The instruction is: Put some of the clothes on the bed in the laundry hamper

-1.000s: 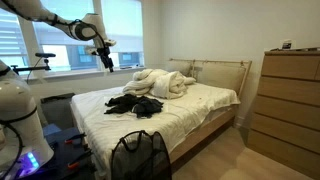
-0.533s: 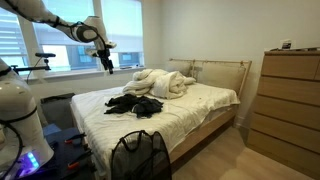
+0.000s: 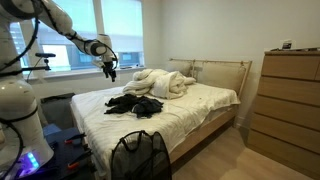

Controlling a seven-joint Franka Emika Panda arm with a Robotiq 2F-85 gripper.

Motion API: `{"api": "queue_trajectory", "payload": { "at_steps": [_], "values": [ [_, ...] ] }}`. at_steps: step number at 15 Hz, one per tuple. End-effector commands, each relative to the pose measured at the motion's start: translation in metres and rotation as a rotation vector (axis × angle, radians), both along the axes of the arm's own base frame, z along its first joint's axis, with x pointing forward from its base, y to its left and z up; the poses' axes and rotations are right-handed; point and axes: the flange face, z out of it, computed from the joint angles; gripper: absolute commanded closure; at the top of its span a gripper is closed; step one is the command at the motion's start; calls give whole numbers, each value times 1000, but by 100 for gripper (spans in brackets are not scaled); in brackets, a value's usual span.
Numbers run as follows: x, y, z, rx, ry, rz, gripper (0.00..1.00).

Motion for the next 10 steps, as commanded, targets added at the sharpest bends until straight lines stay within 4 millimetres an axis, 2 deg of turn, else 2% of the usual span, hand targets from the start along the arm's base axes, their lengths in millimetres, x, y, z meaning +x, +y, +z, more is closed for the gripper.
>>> {"api": "queue_trajectory", "payload": {
  "at_steps": [1, 6, 10],
  "values": [
    [38, 51, -25, 52, 12, 54, 0],
    [68, 110, -63, 84, 50, 111, 0],
    [84, 153, -95, 75, 60, 164, 0]
  ]
}}
